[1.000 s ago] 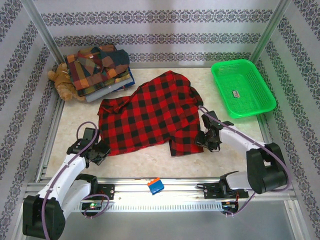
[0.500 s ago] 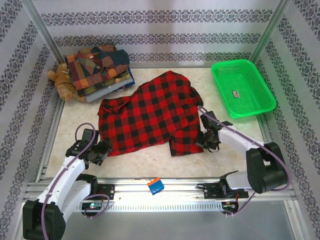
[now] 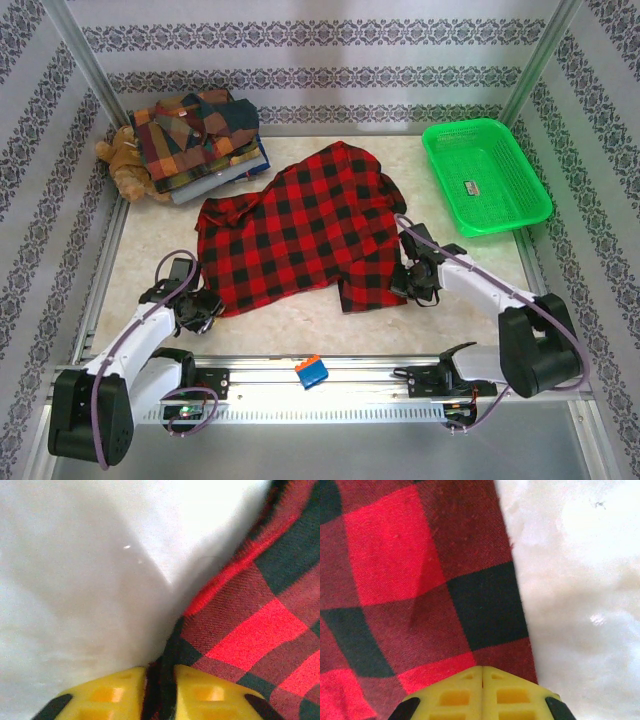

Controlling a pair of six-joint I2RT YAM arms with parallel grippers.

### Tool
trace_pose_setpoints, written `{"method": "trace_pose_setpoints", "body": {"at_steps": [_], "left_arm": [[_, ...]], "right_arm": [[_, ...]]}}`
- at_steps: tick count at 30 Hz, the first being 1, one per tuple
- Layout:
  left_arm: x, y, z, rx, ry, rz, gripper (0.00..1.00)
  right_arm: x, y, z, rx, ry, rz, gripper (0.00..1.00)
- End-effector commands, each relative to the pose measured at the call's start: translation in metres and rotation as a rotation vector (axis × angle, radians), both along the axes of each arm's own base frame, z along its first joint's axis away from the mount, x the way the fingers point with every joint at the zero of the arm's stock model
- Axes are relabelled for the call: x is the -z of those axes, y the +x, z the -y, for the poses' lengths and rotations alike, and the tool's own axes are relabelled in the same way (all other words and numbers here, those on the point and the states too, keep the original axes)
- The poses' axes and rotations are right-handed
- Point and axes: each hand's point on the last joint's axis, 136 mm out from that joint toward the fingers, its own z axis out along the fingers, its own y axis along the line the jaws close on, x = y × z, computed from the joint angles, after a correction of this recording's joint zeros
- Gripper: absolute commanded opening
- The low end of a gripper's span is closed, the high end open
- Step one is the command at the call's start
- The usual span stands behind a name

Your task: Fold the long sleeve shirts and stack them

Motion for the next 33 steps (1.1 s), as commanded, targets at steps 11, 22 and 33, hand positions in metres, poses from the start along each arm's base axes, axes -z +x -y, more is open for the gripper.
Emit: {"method": "trace_pose_setpoints", "body": {"at_steps": [11,22,33], "left_arm": [[-0.037,0.013,-0.009,0.054,0.053,0.172,0.04],[-0.037,0.026,-0.002,0.082,0.026,0.197,0.04],[-0.039,0.022,-0.003,0.08,0.028,0.207,0.03]], "right_arm": [[-0.062,-0.02,-0.007,0.059,0.119,0.097,0.0],[-0.001,-0.025,-0.007,-0.015,0.021,-0.091,0.57],[0.025,-0.02,0.006,-0.006,-0.106,-0.149,0.52]]}}
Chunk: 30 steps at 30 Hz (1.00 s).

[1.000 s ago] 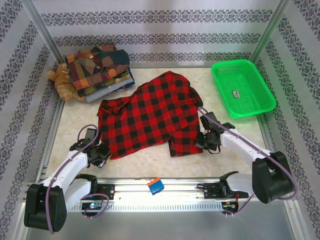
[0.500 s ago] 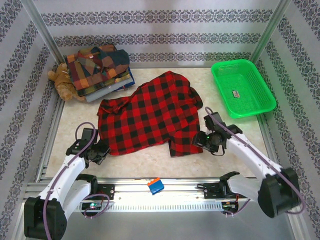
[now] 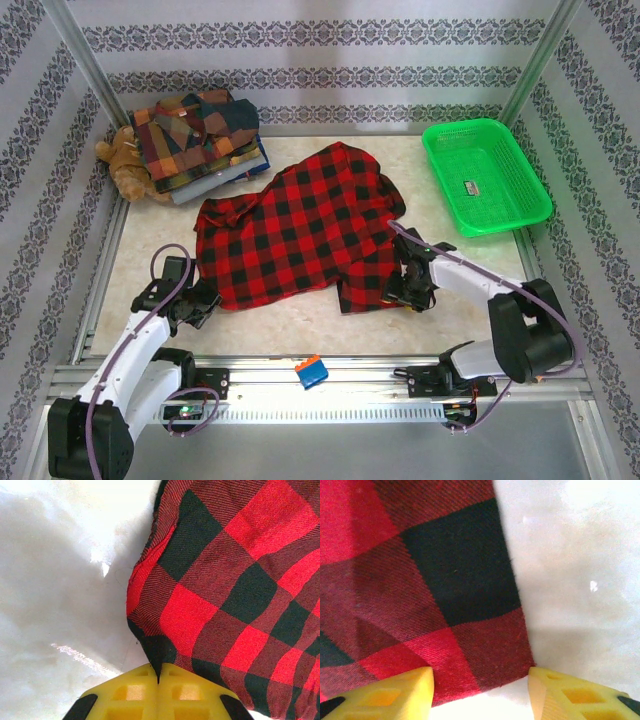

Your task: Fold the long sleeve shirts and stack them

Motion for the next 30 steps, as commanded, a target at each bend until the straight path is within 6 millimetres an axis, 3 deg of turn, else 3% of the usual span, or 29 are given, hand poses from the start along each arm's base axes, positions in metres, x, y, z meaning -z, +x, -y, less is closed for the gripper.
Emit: {"method": "trace_pose_setpoints", "body": {"at_steps": [1,4,8,11,16,21,25,30], "left_arm": [[-0.004,0.002,-0.001,0.014,0.006,0.025,0.04],[-0.005,0.002,-0.001,0.019,0.009,0.027,0.03],[-0.005,0.002,-0.001,0.024,0.012,0.029,0.03],[-0.006,0.001,-0.002,0.029,0.017,0.03,0.03],[-0.02,0.002,-0.003,0.037,0.027,0.054,0.03],[-0.041,0.006,0.002,0.051,0.005,0.085,0.03],[-0.056,0.012,0.003,0.061,0.002,0.107,0.03],[-0.066,0.025,0.003,0.064,-0.011,0.113,0.03]], "right_arm": [[0.004,0.006,0.011,-0.016,-0.084,0.008,0.5],[0.006,0.012,0.015,-0.02,-0.12,0.003,0.42],[0.006,0.019,0.017,-0.019,-0.145,0.011,0.12],[0.002,0.02,0.015,-0.011,-0.133,0.025,0.0],[-0.028,0.012,0.013,-0.008,-0.086,0.075,0.0],[-0.078,0.007,0.01,0.001,-0.017,0.178,0.0],[-0.123,0.026,0.002,-0.002,0.032,0.287,0.0],[-0.167,0.069,-0.017,-0.045,0.08,0.382,0.0]]}}
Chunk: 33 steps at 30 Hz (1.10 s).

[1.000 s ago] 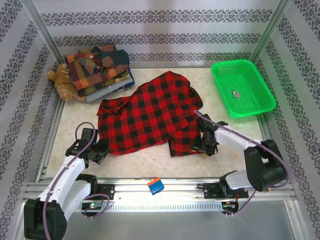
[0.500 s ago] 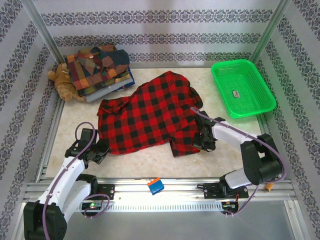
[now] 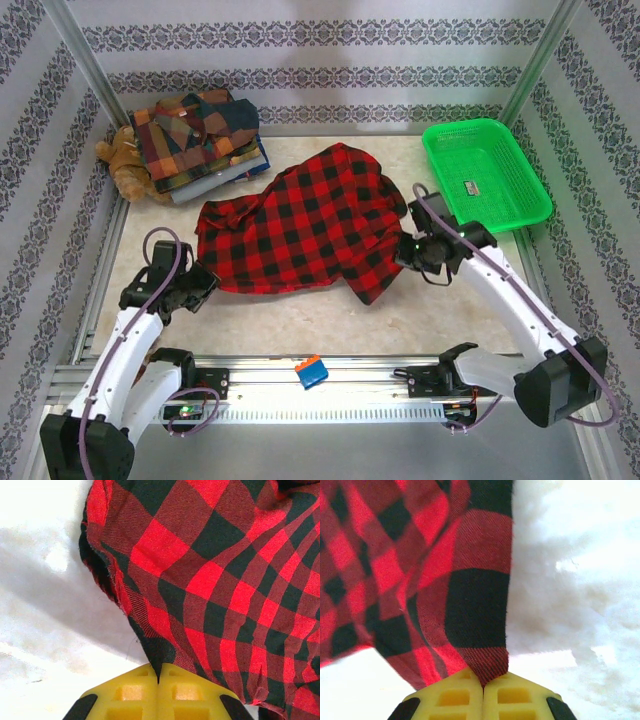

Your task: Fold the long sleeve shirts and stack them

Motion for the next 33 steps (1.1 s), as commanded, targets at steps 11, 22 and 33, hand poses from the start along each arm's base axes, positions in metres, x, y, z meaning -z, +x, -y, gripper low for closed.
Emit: {"method": "trace_pose_setpoints", "body": {"at_steps": [11,22,33], "left_arm": [[-0.016,0.032,-0.015,-0.012,0.011,0.018,0.03],[-0.002,0.046,-0.04,-0.052,0.033,-0.022,0.03],[0.01,0.072,-0.053,-0.052,0.046,-0.052,0.03]], "right_arm": [[-0.034,0.081,-0.017,-0.092,0.017,0.038,0.0],[-0.013,0.124,-0.004,-0.11,-0.013,-0.005,0.0],[0.013,0.163,0.005,-0.121,-0.03,-0.05,0.0]]}}
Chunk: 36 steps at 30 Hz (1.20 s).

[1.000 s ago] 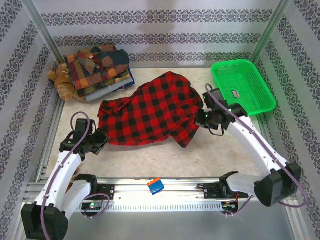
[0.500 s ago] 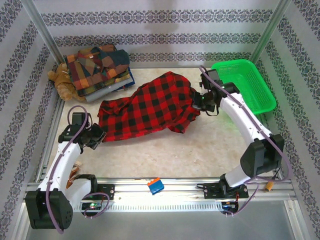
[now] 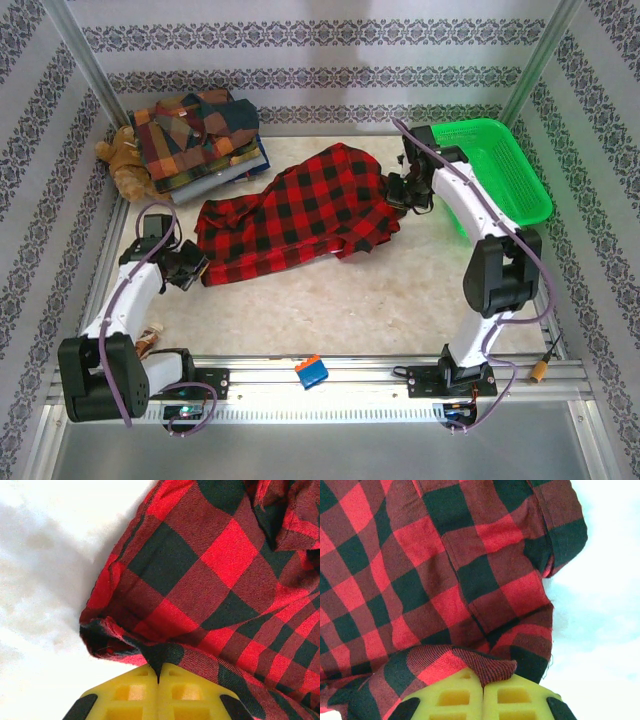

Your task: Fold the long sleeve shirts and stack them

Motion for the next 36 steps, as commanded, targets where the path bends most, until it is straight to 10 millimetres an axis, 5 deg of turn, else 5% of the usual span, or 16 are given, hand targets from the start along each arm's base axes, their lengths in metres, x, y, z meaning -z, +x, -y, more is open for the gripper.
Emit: {"method": "trace_pose_setpoints", "body": {"at_steps": [1,13,17,19,23,27,28,31,36], "left_arm": [[-0.011,0.021,-0.01,0.014,0.034,0.055,0.03],[0.01,0.049,-0.019,0.012,0.025,0.016,0.04],[0.016,0.056,-0.021,0.005,0.02,0.007,0.17],[0.015,0.062,-0.021,-0.007,0.01,0.02,0.29],[-0.007,0.079,-0.019,-0.024,-0.02,0.091,0.57],[-0.054,0.089,-0.006,0.001,-0.043,0.217,0.76],[-0.068,0.086,-0.001,0.029,-0.029,0.242,0.86],[-0.096,0.069,0.01,0.099,0.026,0.279,0.89],[-0.119,0.044,0.03,0.193,0.076,0.339,0.92]], "right_arm": [[0.0,0.013,0.002,-0.021,-0.002,0.004,0.0],[0.032,0.053,0.002,-0.005,-0.005,-0.056,0.0],[0.046,0.06,-0.001,0.007,0.014,-0.082,0.0],[0.049,0.067,-0.004,0.018,0.035,-0.079,0.08],[0.039,0.091,-0.022,0.023,0.138,-0.031,0.46],[-0.005,0.103,-0.019,0.04,0.126,0.111,0.67],[-0.016,0.1,-0.014,0.048,0.111,0.144,0.7],[-0.037,0.073,0.002,0.044,0.048,0.193,0.77],[-0.03,0.01,0.016,0.013,-0.001,0.17,0.84]]}}
